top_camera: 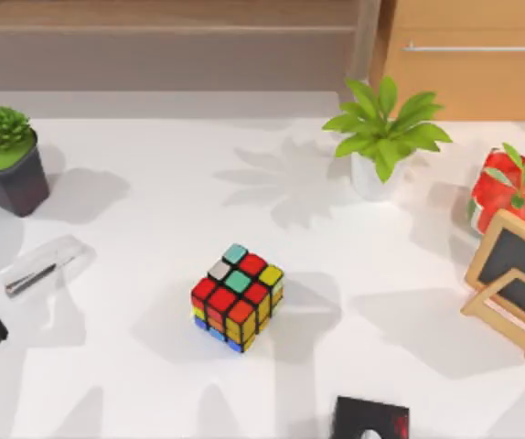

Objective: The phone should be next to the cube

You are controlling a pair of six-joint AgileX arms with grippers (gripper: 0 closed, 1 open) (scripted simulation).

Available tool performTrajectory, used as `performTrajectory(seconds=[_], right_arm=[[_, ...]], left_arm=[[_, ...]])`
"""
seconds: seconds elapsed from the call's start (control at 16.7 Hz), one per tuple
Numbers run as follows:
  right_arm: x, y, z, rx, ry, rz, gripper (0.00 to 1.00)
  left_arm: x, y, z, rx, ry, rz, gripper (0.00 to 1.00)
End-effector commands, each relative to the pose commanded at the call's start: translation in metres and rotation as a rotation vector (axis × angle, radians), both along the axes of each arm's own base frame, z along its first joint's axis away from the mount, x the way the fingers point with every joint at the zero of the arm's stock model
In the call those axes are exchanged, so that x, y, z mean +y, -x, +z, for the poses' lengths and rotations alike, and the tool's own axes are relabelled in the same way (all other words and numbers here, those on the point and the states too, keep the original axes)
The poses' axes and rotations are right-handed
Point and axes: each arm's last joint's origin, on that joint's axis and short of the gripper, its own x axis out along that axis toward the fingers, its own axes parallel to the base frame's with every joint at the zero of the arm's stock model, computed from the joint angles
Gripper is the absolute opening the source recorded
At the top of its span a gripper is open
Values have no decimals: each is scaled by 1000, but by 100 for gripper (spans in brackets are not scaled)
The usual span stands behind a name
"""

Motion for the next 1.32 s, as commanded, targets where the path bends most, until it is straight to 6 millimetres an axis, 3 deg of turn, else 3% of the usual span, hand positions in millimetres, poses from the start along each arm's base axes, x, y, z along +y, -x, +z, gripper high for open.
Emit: performTrajectory(seconds=[0.24,0.6,0.96,1.2,1.32], right_arm=[[-20,-5,-16,77,-54,11,100],[-19,-5,-18,78,-54,13,100],[-20,-5,-55,77,-54,11,100],[-20,-5,-56,78,-55,11,100],[-20,-5,-56,78,-55,11,85]], left_arm=[[0,0,0,0,0,0,100],[0,0,0,0,0,0,100],[0,0,0,0,0,0,100],[0,0,0,0,0,0,100],[0,0,0,0,0,0,100]])
